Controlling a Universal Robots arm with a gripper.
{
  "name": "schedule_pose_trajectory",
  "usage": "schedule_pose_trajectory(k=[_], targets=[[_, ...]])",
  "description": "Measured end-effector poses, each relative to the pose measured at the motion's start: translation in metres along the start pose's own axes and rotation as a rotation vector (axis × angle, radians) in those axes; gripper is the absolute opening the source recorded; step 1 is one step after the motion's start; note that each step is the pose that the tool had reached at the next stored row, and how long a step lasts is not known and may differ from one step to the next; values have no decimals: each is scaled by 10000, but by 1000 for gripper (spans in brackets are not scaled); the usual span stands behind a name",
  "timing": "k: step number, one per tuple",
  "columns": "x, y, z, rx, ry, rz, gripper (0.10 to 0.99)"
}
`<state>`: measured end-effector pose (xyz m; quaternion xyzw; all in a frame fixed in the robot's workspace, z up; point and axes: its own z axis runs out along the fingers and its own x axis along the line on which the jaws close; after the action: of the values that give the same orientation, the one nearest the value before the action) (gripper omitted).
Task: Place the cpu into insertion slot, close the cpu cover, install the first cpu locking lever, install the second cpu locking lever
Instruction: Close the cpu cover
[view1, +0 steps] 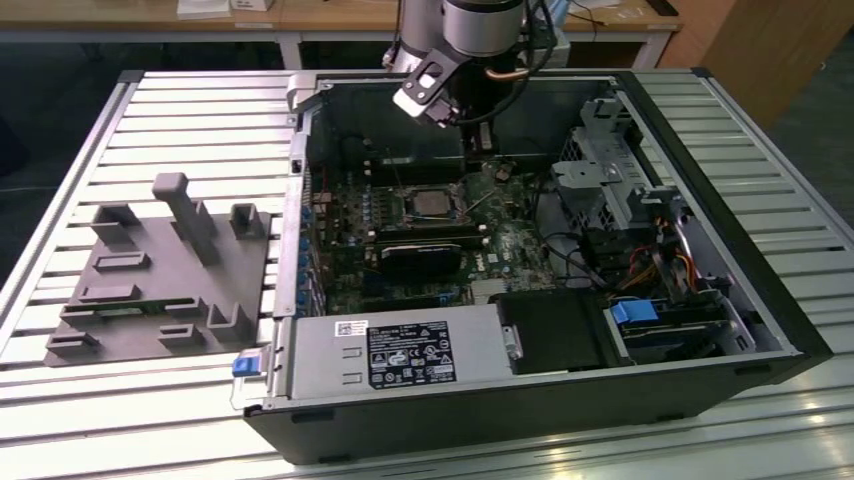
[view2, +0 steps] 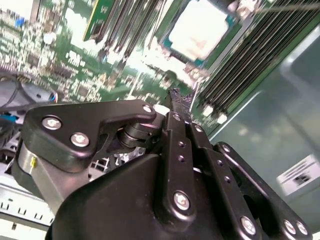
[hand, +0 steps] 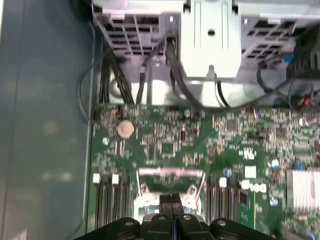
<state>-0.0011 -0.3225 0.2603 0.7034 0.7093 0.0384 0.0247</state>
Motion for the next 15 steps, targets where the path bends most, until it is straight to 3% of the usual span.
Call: schedule_pose_trajectory(k=[9,15], targets=[[-2,317,29,1,0,1,102],[-4,465,42,1,-1,0,102]])
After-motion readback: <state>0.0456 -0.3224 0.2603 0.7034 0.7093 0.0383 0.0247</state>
